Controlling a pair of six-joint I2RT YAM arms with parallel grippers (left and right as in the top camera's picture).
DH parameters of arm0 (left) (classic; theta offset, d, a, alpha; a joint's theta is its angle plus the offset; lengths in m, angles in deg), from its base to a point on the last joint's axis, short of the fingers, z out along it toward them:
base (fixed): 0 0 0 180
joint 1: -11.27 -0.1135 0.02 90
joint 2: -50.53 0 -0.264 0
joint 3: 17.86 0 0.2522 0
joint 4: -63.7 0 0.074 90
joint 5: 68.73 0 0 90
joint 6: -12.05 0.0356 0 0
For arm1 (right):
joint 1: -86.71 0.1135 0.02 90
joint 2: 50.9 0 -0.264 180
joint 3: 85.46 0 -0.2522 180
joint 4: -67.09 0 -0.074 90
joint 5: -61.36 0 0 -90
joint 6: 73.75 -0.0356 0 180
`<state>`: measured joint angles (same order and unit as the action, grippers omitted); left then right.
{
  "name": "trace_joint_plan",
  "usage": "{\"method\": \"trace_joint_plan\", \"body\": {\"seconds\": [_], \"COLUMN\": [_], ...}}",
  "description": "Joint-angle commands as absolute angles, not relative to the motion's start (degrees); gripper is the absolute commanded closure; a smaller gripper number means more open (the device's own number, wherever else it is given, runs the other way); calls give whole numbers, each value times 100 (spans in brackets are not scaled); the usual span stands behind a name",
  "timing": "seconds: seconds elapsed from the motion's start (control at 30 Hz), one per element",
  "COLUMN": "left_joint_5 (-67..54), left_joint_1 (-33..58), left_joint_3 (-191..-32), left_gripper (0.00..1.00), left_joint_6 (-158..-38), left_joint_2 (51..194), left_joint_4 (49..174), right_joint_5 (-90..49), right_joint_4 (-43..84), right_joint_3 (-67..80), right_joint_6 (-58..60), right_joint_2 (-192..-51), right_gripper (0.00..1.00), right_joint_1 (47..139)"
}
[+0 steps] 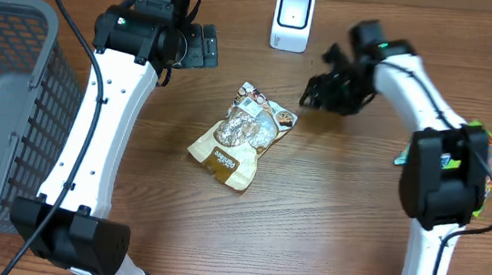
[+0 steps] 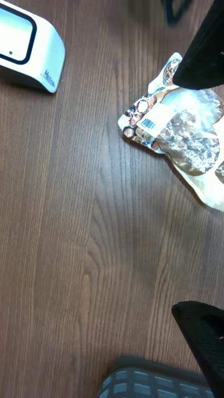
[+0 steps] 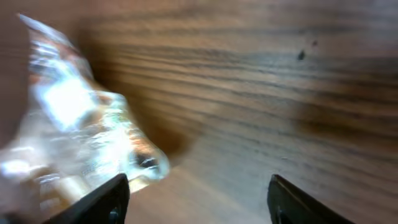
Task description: Scan the item barcode
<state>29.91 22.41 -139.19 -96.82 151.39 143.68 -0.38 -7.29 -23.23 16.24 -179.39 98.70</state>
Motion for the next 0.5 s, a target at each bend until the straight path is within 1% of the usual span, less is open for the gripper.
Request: {"method": "trace_joint_plan", "body": {"seconds": [0.0,0.03,0.07,0.1,0.13,0.23,0.47], "left_joint_5": [3024,3024,3024,3024,3024,3022,3024], "left_joint_1": [2217,2217,2217,2217,2217,2217,2217], "left_joint_3": [-14010,-14010,-14010,-14010,-14010,-14010,-14010], "left_gripper": [0,0,0,0,0,0,0], "left_joint_6": [-9553,-9553,-9553,-9553,-9553,-9553,-9553], "left_joint_2": [15054,15054,15054,15054,15054,15054,15054], "left_joint_4": [14365,14363,14365,14365,14365,14365,14363], "right_joint_5": [1690,1666,1616,1599,1599,1448,490], "right_joint_4": [-1105,-1234,-1384,-1468,-1533,-1398,-377], "right_joint_3": [-2675,-2672,-2638,-2581,-2482,-2154,-1344], "right_joint_6": [839,691,481,389,376,77,-1501], "right_joint_2": [-17560,-17560,-17560,-17560,-17560,-17560,-17560], "right_gripper": [23,19,11,6,3,3,5], "right_joint_1": [9638,9649,9708,9771,9892,10322,11255]}}
